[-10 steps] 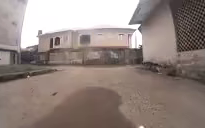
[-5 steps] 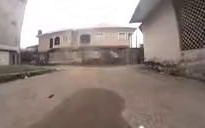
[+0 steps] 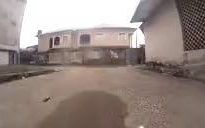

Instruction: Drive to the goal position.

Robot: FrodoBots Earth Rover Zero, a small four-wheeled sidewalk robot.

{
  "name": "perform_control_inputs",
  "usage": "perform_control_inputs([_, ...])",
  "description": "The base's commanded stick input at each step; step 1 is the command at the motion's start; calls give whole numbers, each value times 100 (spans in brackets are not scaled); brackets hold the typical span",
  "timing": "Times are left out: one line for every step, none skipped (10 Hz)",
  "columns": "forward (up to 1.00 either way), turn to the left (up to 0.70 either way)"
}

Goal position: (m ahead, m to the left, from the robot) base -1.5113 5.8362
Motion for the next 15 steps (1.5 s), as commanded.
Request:
perform_control_inputs([30, 31])
perform_control_inputs([30, 14])
perform_control_inputs([30, 0])
perform_control_inputs([30, 0])
perform_control_inputs([30, 0])
perform_control_inputs([30, 0])
perform_control_inputs([30, 0])
perform_control_inputs([30, 0])
perform_control_inputs([30, 0])
perform_control_inputs([30, 0])
perform_control_inputs([30, 0])
perform_control_inputs([30, 0])
perform_control_inputs([30, 0])
perform_control_inputs([30, 0])
perform_control_inputs([30, 0])
